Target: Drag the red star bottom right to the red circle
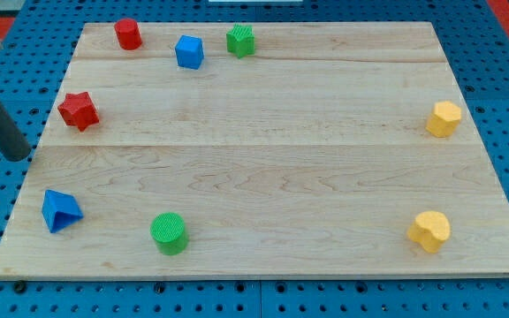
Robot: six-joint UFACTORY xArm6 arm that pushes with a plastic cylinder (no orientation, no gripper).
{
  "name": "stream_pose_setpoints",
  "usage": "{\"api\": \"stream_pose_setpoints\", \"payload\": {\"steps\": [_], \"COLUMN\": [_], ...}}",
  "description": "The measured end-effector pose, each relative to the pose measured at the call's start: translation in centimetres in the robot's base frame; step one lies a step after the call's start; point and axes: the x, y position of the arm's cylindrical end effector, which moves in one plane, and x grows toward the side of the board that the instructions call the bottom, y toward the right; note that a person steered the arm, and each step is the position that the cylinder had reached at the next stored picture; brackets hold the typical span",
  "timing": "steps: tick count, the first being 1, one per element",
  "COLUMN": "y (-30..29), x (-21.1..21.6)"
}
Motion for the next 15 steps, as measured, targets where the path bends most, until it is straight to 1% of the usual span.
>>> {"api": "stream_pose_setpoints", "payload": {"steps": [15], "y": [0.00], "x": [-0.79]}}
